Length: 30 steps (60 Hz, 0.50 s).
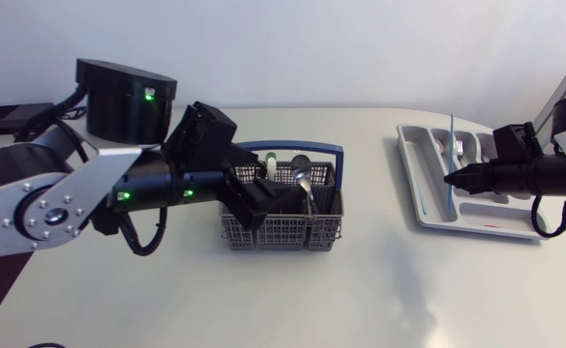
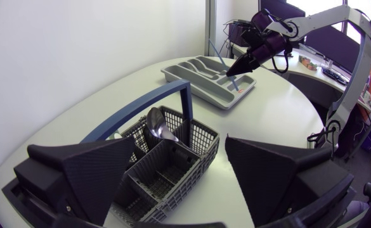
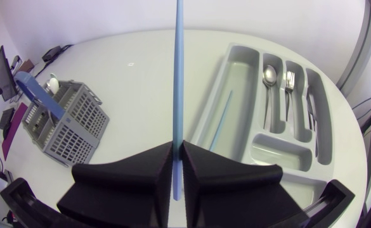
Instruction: Sort the cutlery from the basket into the organizer compartments.
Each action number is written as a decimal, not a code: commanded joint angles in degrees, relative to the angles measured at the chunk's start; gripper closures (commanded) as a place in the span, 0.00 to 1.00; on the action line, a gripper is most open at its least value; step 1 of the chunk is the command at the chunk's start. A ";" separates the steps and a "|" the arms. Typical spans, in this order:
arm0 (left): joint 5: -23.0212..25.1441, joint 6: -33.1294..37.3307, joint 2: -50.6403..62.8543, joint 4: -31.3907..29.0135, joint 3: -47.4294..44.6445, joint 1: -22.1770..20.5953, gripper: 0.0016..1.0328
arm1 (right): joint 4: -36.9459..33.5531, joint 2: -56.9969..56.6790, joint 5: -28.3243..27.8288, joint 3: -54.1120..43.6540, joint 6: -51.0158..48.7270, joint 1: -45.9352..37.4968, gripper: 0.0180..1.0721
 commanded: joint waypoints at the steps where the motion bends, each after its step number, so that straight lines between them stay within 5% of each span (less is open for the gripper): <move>1: -0.94 1.27 3.10 1.99 -1.12 -0.63 0.04 | 0.86 4.30 1.48 2.45 -1.16 -0.92 0.95; 30: -5.78 -2.95 12.51 12.10 0.55 -1.95 0.05 | 1.74 21.70 10.01 13.52 2.62 2.42 0.94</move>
